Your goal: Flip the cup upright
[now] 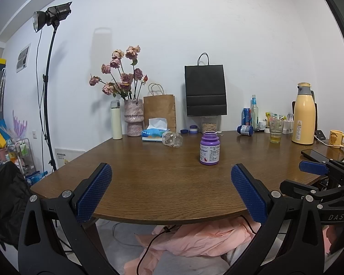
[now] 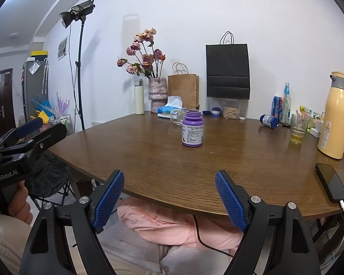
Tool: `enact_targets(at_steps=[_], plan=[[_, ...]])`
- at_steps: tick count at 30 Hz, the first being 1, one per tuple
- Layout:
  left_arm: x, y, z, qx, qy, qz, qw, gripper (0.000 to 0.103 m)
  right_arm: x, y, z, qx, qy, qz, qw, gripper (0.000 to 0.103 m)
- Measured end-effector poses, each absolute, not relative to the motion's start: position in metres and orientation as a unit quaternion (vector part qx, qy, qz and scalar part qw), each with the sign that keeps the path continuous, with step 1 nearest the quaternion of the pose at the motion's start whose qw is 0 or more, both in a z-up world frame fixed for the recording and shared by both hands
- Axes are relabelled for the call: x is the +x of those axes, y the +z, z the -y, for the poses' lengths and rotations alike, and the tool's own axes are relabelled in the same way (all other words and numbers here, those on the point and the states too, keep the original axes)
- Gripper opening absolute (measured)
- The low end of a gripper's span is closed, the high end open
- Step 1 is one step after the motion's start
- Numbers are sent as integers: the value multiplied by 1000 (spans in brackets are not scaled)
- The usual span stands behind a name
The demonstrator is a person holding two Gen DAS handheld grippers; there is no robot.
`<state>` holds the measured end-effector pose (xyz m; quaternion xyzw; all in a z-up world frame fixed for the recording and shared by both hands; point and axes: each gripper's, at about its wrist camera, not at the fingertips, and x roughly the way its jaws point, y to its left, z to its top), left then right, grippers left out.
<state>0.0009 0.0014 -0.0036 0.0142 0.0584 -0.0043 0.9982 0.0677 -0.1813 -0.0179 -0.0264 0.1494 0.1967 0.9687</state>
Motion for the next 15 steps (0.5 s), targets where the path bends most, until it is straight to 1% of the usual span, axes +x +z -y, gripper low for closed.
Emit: enact_targets(at_steps=[15], plan=[[1,0,-3,15,-4,-57,998,103,67,-17,182,-27,196,-150,969,86]])
